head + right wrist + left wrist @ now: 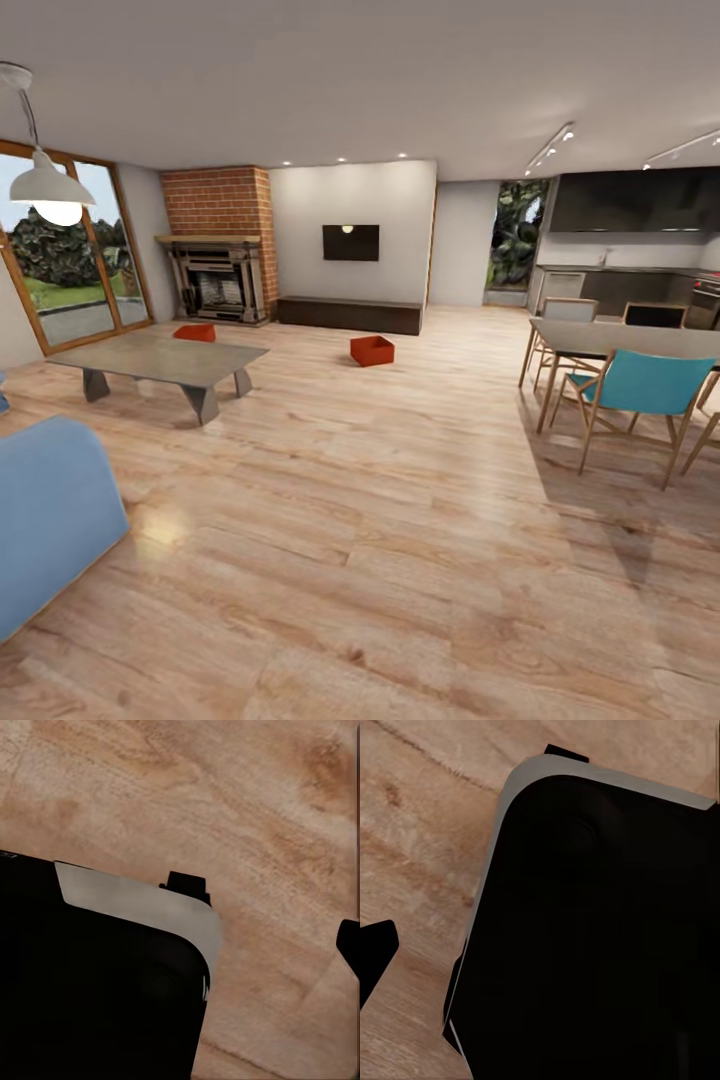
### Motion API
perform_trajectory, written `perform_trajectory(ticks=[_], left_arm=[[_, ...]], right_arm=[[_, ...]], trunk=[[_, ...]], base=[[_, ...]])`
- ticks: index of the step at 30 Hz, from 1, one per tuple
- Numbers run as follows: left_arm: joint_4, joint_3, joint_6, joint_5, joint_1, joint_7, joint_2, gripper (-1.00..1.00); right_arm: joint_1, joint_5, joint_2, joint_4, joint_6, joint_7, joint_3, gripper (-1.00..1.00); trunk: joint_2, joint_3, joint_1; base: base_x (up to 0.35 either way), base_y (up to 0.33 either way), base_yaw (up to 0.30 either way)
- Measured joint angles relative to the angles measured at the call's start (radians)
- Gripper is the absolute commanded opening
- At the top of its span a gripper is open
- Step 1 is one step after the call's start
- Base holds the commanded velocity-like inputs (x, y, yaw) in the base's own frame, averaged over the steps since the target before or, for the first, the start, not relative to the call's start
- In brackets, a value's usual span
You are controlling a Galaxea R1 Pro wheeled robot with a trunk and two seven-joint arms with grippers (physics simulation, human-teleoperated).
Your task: Move the two storage containers from the living room to the garage. In the garage, place one container on the floor and stack the other container on top of it (either order is fine).
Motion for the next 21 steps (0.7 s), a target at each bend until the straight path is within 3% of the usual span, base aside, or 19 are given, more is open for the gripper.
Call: perform_trajectory(ticks=[9, 21], left_arm=[[0.000, 0.000, -0.001, 0.000, 0.000, 0.000, 0.000, 1.00], [0.001, 0.000, -0.001, 0.000, 0.000, 0.000, 0.001, 1.00]], right_arm=[[0.000, -0.003, 0.000, 0.000, 0.000, 0.000, -0.001, 1.00], [0.000, -0.006, -0.002, 0.000, -0.001, 0.001, -0.002, 1.00]], trunk=[[0.000, 0.000, 0.000], [0.000, 0.000, 0.000]], base=[[0.322, -0.043, 0.000], [0.310, -0.158, 0.000]])
